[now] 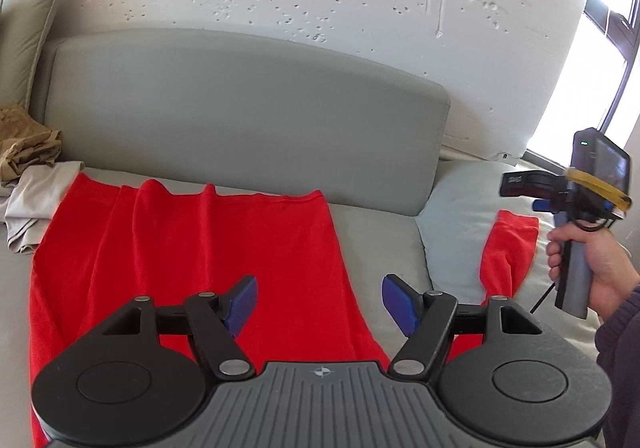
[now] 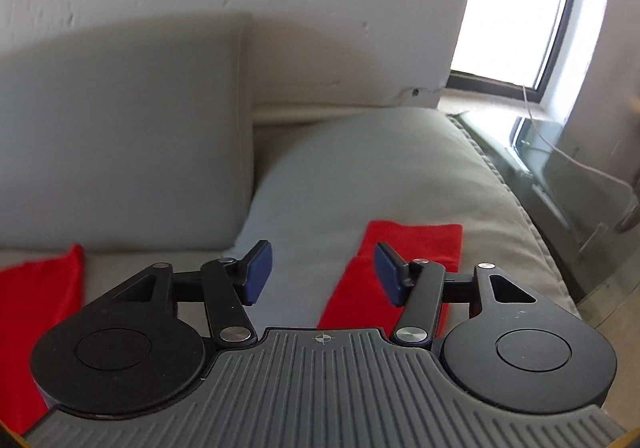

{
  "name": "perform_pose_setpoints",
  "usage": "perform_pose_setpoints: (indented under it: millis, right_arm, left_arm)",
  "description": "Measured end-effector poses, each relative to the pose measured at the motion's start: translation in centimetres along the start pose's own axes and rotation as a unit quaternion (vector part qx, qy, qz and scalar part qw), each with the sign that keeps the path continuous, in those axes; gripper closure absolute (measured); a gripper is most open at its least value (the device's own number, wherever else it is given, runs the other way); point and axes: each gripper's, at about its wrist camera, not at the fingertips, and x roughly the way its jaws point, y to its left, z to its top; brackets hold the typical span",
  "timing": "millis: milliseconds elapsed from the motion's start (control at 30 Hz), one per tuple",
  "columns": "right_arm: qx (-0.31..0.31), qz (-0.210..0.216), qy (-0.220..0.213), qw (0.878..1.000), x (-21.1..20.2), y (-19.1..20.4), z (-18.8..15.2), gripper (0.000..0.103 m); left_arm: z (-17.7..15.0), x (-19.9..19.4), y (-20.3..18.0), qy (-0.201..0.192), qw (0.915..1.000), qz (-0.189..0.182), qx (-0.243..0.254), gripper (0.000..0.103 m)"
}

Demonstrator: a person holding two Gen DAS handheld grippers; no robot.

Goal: Fold clothes
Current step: 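Grasp the sleeve cuff with the right gripper and lift it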

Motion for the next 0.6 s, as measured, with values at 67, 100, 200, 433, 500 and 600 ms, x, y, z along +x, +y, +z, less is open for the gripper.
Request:
perform_pose_setpoints:
  millis: [67,100,200,433,500,600]
  right_arm:
    - [0.059,0.011,-0.018,0.998,-0.9,-3.8,0.9,0.041]
    - [0.087,0.019,-0.013,0.996,-0.9,-5.9,1.2,0.042]
    - [0.171,0.057,0.035,0.983,1.1,-11.9,1.2,0.05]
    - [0.301,0.167,0.138,0.929,9.0,-18.9,-0.7,0.063]
    - [0.309,0.175,0.138,0.924,10.1,-19.1,-1.2,0.066]
    - [0.288,0.175,0.124,0.933,11.4,-18.4,-1.4,0.077]
  left_arm:
    - [-0.1,-0.2,-0.4,0.013,0.9992,-0.028,-0.025,0.035]
    - [-0.3,-0.2,-0.8,0.021,0.9982,-0.044,-0.035,0.035]
    - [-0.7,-0.1,-2.1,0.04,0.9943,-0.082,-0.056,0.035]
    - [-0.9,0.3,-4.6,0.04,0.9956,-0.074,-0.041,0.035]
    - [-0.8,0.2,-5.0,0.026,0.9974,-0.059,-0.032,0.035]
    - [-0.7,0.0,-5.8,0.012,0.9992,-0.036,-0.008,0.035]
